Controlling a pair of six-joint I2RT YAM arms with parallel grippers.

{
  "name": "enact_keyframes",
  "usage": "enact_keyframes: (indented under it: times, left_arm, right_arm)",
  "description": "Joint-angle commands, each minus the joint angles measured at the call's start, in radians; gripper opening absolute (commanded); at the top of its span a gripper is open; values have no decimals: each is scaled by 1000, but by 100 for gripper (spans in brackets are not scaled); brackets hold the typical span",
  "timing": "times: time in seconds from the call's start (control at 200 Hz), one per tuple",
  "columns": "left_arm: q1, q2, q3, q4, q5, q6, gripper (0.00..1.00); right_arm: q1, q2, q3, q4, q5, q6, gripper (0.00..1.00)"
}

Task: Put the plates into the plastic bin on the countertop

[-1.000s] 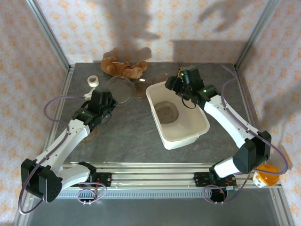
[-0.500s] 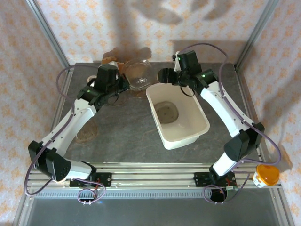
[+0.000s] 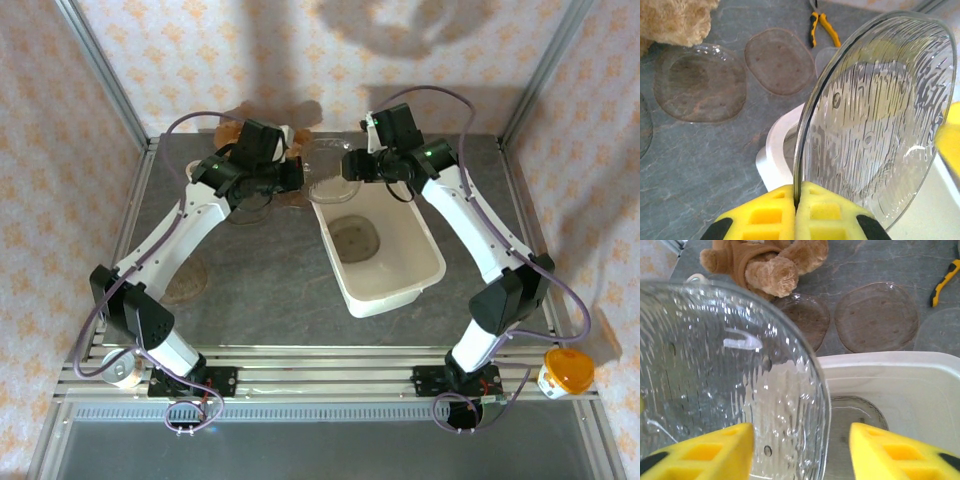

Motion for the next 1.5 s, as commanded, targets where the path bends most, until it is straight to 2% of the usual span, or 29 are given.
enact_keyframes:
  times: [0.0,0.11,0.355,0.425,0.615,0.681,1.276,1.376,1.496]
  left_arm:
    - [-4,-8,48,-48,10,43,0]
    - [-8,-7,54,-48,13,47,0]
    - [-13,-10,65,-54,11,56,0]
    - [-13,-10,66,-59,12,59,0]
    - [-14,-12,68,-69,12,60,0]
    - [-14,-15,68,-69,15,60,0]
    - [-14,-12,63,-80,-7,61,0]
    - [-14,-10,63,-84,-17,61,10]
    - [-14,-10,59,-84,-33,61,18]
  right_arm:
    - [-7,-11,0,-17,64,-9,47]
    - [-7,0,1,-30,48,-2,37]
    - [-7,24,6,-57,28,13,33]
    - [-7,23,3,-60,28,13,26]
    - [-7,18,-4,-57,22,15,19]
    - [-7,20,-5,-58,8,11,14]
    - [-7,-18,-59,-33,-24,23,0]
    - [-7,-25,-71,-27,-23,37,0]
    - [-9,-42,-88,-3,-35,73,0]
